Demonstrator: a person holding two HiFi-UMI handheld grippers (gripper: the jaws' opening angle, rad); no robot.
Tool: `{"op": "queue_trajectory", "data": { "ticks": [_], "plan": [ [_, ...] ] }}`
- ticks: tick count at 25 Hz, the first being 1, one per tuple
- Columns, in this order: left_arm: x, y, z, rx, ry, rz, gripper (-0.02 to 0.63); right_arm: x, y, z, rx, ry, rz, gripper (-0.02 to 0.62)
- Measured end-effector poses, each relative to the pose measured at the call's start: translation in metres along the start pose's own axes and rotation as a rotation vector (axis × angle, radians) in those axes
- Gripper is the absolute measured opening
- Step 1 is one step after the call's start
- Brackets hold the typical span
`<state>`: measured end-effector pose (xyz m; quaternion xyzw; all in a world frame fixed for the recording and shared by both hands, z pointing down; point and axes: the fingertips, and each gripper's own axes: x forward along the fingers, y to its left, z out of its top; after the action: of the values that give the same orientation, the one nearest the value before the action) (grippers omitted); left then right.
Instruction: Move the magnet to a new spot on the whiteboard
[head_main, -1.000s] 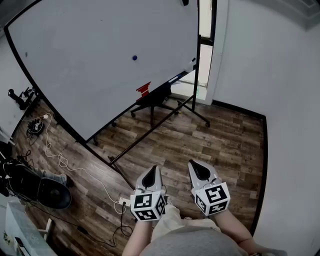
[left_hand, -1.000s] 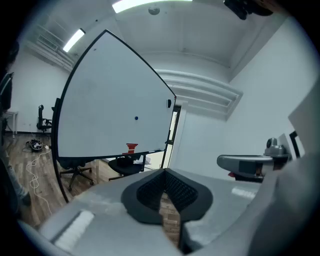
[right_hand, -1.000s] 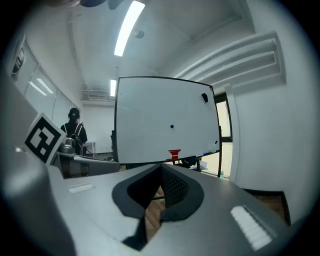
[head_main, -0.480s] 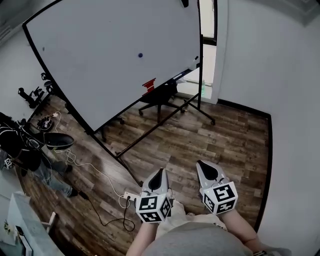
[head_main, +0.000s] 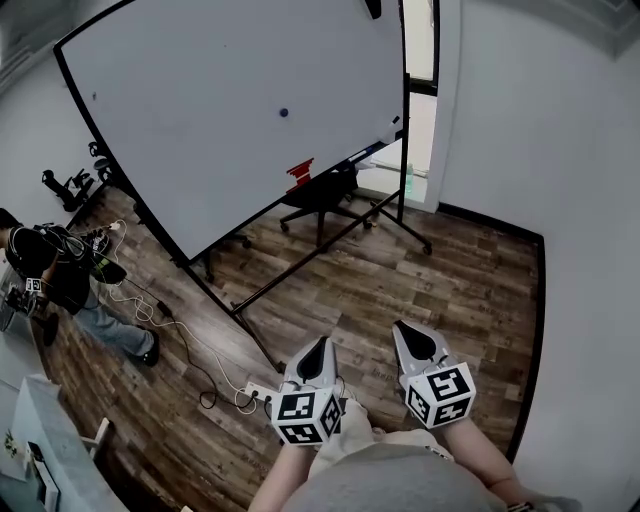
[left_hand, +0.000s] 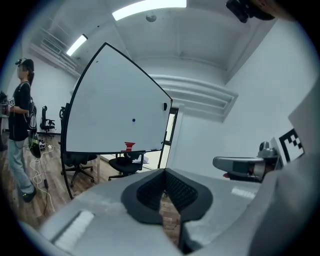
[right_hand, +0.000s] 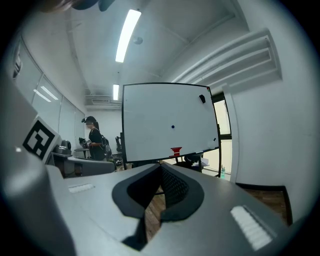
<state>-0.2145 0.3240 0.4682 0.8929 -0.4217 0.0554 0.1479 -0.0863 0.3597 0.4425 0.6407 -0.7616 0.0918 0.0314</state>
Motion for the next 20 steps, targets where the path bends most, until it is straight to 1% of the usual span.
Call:
{"op": "queue_trajectory", "data": {
  "ticks": [6,11,20],
  "plan": [
    [0.013,-0.003,-0.001,0.011,0.009,-0.001,0.005,0.008,-0.007,-0.004,0.003,0.012,0.012,0.002],
    [0.031,0.002,0.001,0.001,0.006,0.000,0.005,0.021,-0.018,-0.004,0.002,0.015,0.013,0.002],
    [0.096,0.016,0.014,-0.013,0.013,-0.008,0.005,0.071,-0.052,0.008,-0.005,0.006,0.037,0.002]
  ]
}}
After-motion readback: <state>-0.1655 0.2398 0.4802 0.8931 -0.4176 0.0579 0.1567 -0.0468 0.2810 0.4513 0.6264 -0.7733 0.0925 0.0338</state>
